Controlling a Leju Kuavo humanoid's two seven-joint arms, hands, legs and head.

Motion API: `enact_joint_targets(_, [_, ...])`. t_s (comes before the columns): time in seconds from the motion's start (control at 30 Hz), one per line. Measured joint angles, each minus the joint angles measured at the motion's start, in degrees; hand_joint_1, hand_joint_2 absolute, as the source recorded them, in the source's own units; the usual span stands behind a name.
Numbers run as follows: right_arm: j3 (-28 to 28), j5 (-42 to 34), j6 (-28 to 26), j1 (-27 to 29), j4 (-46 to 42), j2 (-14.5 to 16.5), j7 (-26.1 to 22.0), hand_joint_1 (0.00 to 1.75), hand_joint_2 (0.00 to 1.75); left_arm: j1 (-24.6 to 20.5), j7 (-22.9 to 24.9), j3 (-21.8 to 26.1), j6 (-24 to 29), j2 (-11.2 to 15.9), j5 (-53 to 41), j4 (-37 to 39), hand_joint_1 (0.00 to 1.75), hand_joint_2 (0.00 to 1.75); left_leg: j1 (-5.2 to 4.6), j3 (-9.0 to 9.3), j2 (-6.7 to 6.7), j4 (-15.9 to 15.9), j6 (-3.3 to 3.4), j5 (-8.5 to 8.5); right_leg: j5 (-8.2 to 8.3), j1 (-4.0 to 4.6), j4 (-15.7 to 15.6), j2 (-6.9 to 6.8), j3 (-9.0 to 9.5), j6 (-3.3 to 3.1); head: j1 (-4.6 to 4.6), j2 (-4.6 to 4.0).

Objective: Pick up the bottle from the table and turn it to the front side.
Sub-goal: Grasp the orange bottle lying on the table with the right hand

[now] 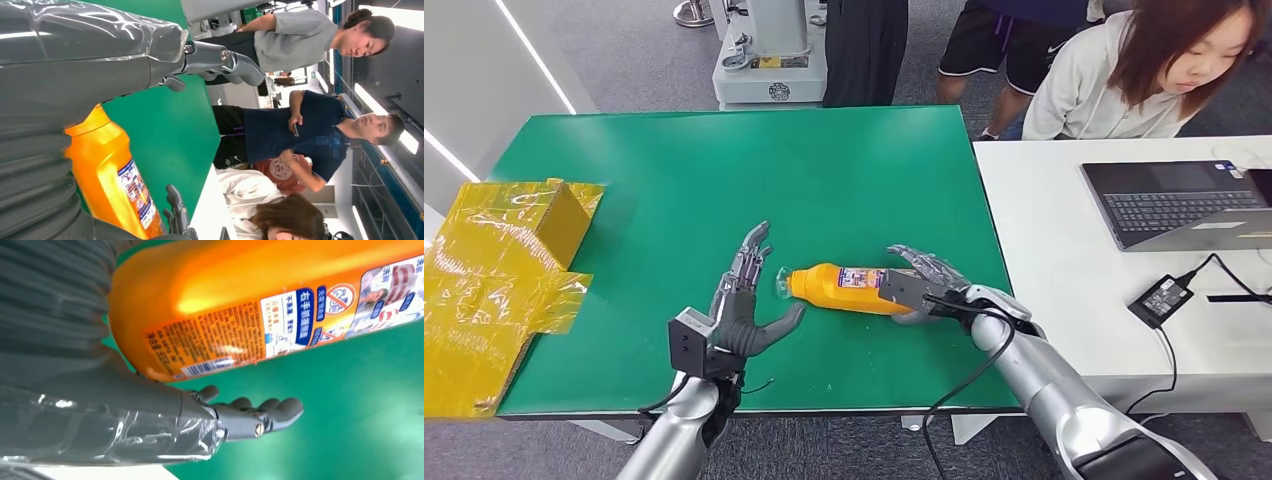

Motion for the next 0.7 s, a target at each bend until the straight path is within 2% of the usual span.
enact_joint_targets(0.3, [3.6,4.4,-0.6,-5.2,2.8,3.4,4.2,0.00,1.75,1.2,0.8,1.1,-1.9,0.3,0.8,-0.6,0.00,1.75,-0.01,-0.01,-0.01,0.0,0.00,0.05,0.01,-0.01,0.0,-0.02,0.01,0.01,0.01,0.00])
enact_joint_targets(0.57, [7.5,7.7,6.2,-11.4,5.8,6.7,10.8,0.00,1.75,1.4,1.9,1.5,-5.0,0.3,5.0,-0.7,0.00,1.75,0.00,0.00,0.00,0.0,-0.01,0.07,0.03,0.00,0.0,0.00,0.00,-0.02,0.00,0.00])
enact_joint_targets(0.7, [9.0,8.1,8.0,-13.7,7.7,8.4,12.3,0.00,1.75,1.4,2.0,2.0,-5.4,0.3,5.8,-0.7,0.00,1.75,0.01,0.01,0.00,0.0,-0.02,0.07,0.03,0.01,0.0,-0.01,-0.01,-0.02,0.00,0.00])
